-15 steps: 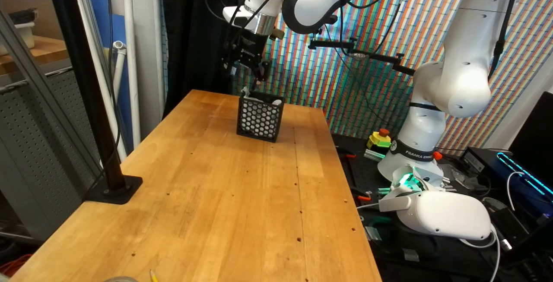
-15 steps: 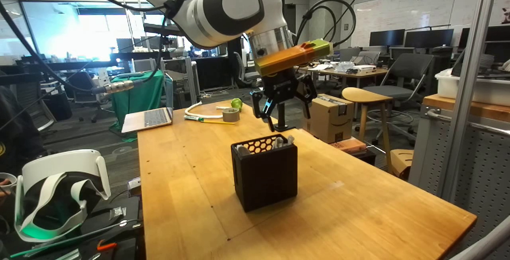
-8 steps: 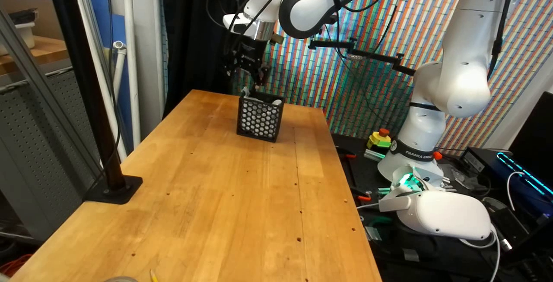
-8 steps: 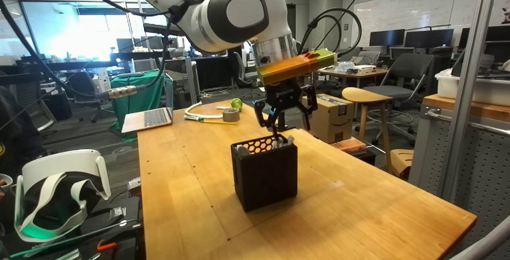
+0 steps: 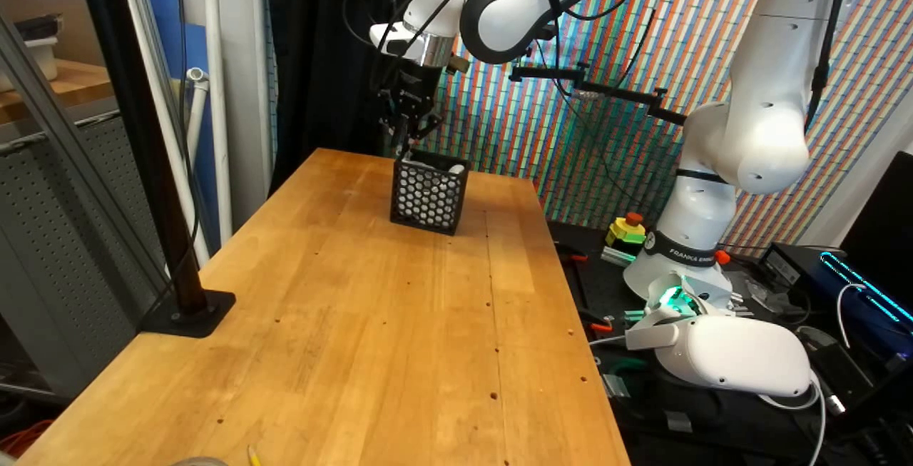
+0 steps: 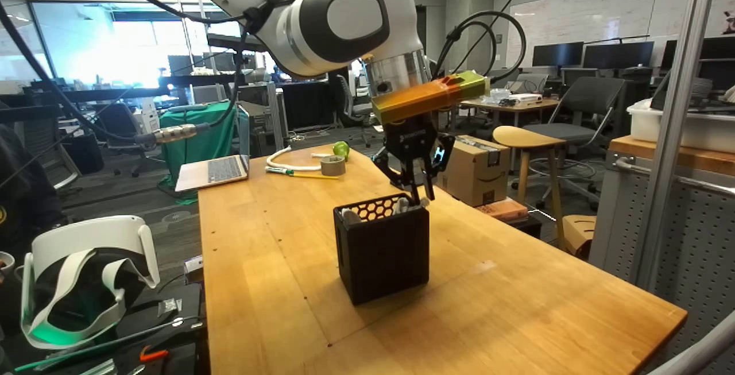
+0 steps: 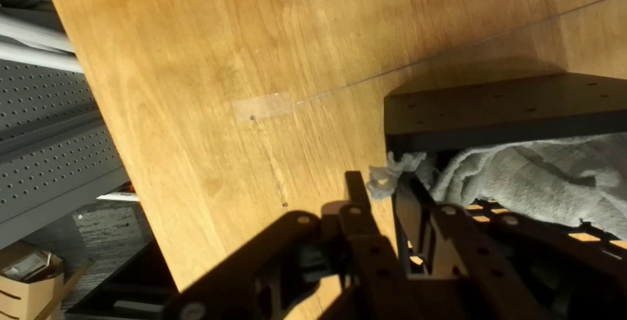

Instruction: Put the towel inside the black object

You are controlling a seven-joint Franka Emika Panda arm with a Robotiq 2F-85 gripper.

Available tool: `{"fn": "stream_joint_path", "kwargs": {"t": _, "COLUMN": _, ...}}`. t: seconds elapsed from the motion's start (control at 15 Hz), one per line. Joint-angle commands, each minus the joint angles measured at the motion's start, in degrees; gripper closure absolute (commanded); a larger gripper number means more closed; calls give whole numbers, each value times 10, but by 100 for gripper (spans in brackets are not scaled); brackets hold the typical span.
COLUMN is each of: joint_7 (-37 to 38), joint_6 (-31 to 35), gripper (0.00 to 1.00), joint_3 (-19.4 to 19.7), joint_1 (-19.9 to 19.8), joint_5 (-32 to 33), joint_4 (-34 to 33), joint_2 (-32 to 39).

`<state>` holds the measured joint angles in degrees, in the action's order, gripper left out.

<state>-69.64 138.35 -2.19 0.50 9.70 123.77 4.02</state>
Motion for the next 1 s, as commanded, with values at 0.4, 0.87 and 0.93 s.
{"fn": "stream_joint_path", "kwargs": {"t": 0.4, "joint_7": -13, "joint_6": 2, "gripper": 94, "joint_3": -2, "joint_1": 0, "joint_5": -11, "joint_4": 9, "joint_2": -15}}
{"fn": "stream_joint_path", "kwargs": {"t": 0.87, "joint_7": 10, "joint_6": 10, "gripper": 95, "joint_3": -20, "joint_1": 23, "joint_5": 22, "joint_4": 44, "joint_2": -51}}
{"fn": "stream_joint_path", "kwargs": {"t": 0.93, "joint_7": 10, "joint_6": 7, "gripper": 95, "joint_3": -22, "joint_1": 26, "joint_5": 23, "joint_4": 46, "joint_2": -55}}
